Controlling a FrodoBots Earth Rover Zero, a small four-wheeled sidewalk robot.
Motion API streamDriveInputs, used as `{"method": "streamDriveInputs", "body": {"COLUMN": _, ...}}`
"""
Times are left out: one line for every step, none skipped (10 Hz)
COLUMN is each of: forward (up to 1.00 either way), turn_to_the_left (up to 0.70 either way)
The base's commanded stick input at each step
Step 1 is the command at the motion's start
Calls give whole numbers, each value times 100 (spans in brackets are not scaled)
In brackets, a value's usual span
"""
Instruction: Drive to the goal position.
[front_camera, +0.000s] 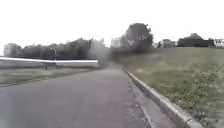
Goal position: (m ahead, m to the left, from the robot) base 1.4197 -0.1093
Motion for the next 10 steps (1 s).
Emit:
{"method": "streamDriveInputs", "body": {"forward": 100, "turn_to_the_left": 20}}
{"method": "streamDriveInputs", "body": {"forward": 100, "turn_to_the_left": 6}}
{"method": "streamDriveInputs", "body": {"forward": 100, "turn_to_the_left": 4}}
{"method": "streamDriveInputs", "body": {"forward": 100, "turn_to_the_left": 3}}
{"method": "streamDriveInputs", "body": {"forward": 100, "turn_to_the_left": 1}}
{"method": "streamDriveInputs", "body": {"forward": 100, "turn_to_the_left": 0}}
{"method": "streamDriveInputs", "body": {"forward": 98, "turn_to_the_left": 0}}
{"method": "streamDriveInputs", "body": {"forward": 96, "turn_to_the_left": 0}}
{"method": "streamDriveInputs", "body": {"forward": 96, "turn_to_the_left": -2}}
{"method": "streamDriveInputs", "body": {"forward": 96, "turn_to_the_left": -4}}
